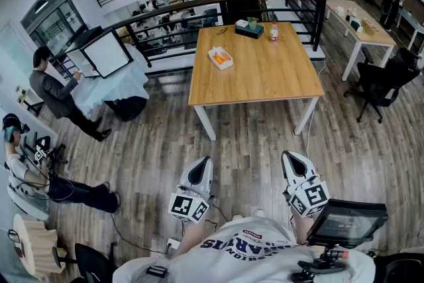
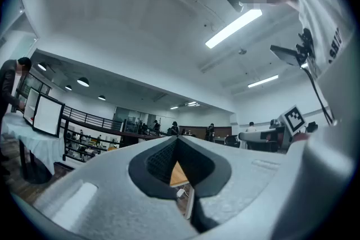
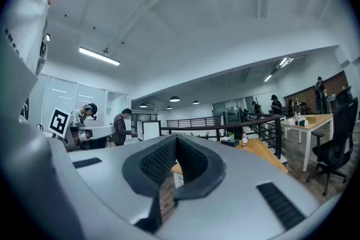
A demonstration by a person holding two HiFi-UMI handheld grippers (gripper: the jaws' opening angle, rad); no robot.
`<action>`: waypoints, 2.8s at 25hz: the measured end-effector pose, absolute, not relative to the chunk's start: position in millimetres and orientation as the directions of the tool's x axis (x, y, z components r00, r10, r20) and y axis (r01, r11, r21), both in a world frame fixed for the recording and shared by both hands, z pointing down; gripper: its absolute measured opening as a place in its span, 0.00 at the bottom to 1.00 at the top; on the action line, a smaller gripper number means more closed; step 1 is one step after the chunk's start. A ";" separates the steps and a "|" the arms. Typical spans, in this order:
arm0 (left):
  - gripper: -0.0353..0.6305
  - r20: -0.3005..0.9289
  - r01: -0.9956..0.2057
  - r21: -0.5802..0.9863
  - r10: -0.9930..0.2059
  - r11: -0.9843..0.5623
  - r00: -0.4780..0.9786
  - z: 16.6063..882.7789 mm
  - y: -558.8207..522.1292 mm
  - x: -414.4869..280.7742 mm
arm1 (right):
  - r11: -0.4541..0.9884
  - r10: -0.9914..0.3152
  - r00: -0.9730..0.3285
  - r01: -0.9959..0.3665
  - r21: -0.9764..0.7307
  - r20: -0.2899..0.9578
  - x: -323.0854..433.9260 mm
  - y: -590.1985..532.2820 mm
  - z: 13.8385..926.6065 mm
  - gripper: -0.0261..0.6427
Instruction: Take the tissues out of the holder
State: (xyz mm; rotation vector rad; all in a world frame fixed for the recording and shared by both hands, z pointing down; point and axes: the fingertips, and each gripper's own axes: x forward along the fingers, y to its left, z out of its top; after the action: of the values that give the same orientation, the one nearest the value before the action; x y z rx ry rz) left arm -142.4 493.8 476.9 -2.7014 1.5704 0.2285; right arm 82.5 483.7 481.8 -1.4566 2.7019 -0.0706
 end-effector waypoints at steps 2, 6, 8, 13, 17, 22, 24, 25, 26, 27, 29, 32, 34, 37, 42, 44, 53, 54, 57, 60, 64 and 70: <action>0.06 -0.123 -0.862 0.058 -0.861 -0.503 0.494 474.5 502.0 -145.8 | 0.546 -0.837 -0.545 -0.833 -0.085 -0.042 79.6 491.7 480.6 0.05; 0.06 -0.103 -0.866 -0.001 -0.861 -0.501 0.498 475.2 510.8 -143.9 | 0.548 -0.836 -0.547 -0.832 -0.084 -0.037 77.8 498.4 482.5 0.05; 0.06 -0.085 -0.865 -0.049 -0.861 -0.499 0.502 477.4 514.8 -138.9 | 0.556 -0.831 -0.556 -0.828 -0.072 -0.026 76.1 501.7 485.5 0.05; 0.06 -0.062 -0.843 -0.103 -0.842 -0.528 0.536 478.3 514.7 -118.6 | 0.561 -0.828 -0.561 -0.826 -0.054 -0.008 76.3 503.2 485.5 0.05; 0.06 -0.056 -0.840 -0.078 -0.839 -0.537 0.542 479.7 504.2 -107.7 | 0.570 -0.821 -0.570 -0.820 -0.054 -0.007 81.0 494.7 485.9 0.05; 0.06 -0.024 -0.859 -0.033 -0.859 -0.510 0.511 490.5 483.9 -102.1 | 0.571 -0.820 -0.572 -0.819 -0.057 -0.003 90.5 472.3 491.7 0.05; 0.06 -0.010 -0.869 -0.020 -0.870 -0.494 0.494 495.1 473.6 -102.7 | 0.581 -0.813 -0.582 -0.812 -0.061 0.000 91.3 459.2 493.6 0.05; 0.06 -0.005 -0.873 -0.016 -0.873 -0.487 0.487 496.6 468.4 -102.7 | 0.590 -0.806 -0.591 -0.805 -0.066 0.007 90.4 452.4 495.6 0.05; 0.06 -0.003 -0.876 -0.015 -0.876 -0.481 0.482 497.3 463.0 -101.6 | 0.602 -0.797 -0.604 -0.796 -0.069 0.019 89.2 445.2 498.6 0.05; 0.06 -0.006 -0.879 -0.019 -0.879 -0.476 0.476 497.2 457.1 -98.7 | 0.613 -0.788 -0.615 -0.788 -0.065 0.031 88.6 437.1 502.0 0.05; 0.06 -0.012 -0.886 -0.029 -0.886 -0.462 0.463 497.4 443.9 -90.3 | 0.634 -0.771 -0.635 -0.773 -0.039 0.050 88.1 420.6 508.9 0.05; 0.06 -0.017 -0.900 -0.023 -0.900 -0.435 0.435 497.9 429.9 -85.1 | 0.666 -0.744 -0.666 -0.746 -0.029 0.048 82.3 405.1 512.1 0.05; 0.06 -0.035 -0.903 -0.022 -0.902 -0.430 0.430 494.9 424.5 -84.8 | 0.666 -0.745 -0.666 -0.746 -0.018 0.042 80.1 395.9 508.9 0.05; 0.06 -0.061 -0.899 -0.026 -0.897 -0.436 0.437 490.1 409.8 -84.6 | 0.672 -0.740 -0.671 -0.740 0.013 0.051 75.5 376.8 505.8 0.05; 0.06 -0.084 -0.891 -0.029 -0.887 -0.453 0.454 489.9 365.0 -85.4 | 0.661 -0.750 -0.659 -0.750 0.010 0.059 73.9 338.2 507.7 0.05; 0.06 -0.093 -0.887 -0.019 -0.882 -0.462 0.461 490.8 342.6 -88.0 | 0.652 -0.757 -0.651 -0.758 0.004 0.058 71.9 321.7 507.9 0.05; 0.06 -0.083 -0.856 -0.015 -0.853 -0.516 0.516 492.3 233.9 -112.1 | 0.629 -0.773 -0.628 -0.777 -0.029 0.090 33.6 227.7 509.8 0.05; 0.06 -0.080 -0.853 -0.013 -0.850 -0.522 0.521 492.2 221.9 -117.4 | 0.624 -0.776 -0.624 -0.781 -0.033 0.093 28.8 216.4 509.7 0.05; 0.06 -0.069 -0.846 0.000 -0.844 -0.533 0.532 495.4 188.0 -134.6 | 0.609 -0.785 -0.610 -0.792 -0.048 0.103 13.5 183.5 511.7 0.05; 0.06 -0.066 -0.841 0.011 -0.840 -0.541 0.539 498.9 155.8 -149.1 | 0.597 -0.792 -0.599 -0.800 -0.061 0.119 -0.6 151.9 516.8 0.05; 0.06 -0.059 -0.831 0.044 -0.832 -0.555 0.552 506.4 117.0 -167.5 | 0.585 -0.795 -0.591 -0.807 -0.082 0.138 -19.5 116.6 523.7 0.05; 0.06 -0.049 -0.831 0.058 -0.833 -0.554 0.552 517.3 77.1 -197.3 | 0.583 -0.785 -0.592 -0.806 -0.105 0.184 -46.0 70.5 546.6 0.05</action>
State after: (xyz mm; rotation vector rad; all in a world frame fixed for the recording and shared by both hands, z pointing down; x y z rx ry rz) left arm -197.3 77.1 517.3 -2.7917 1.4969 0.1113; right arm -46.0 70.5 546.6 -1.4628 2.8977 -0.2898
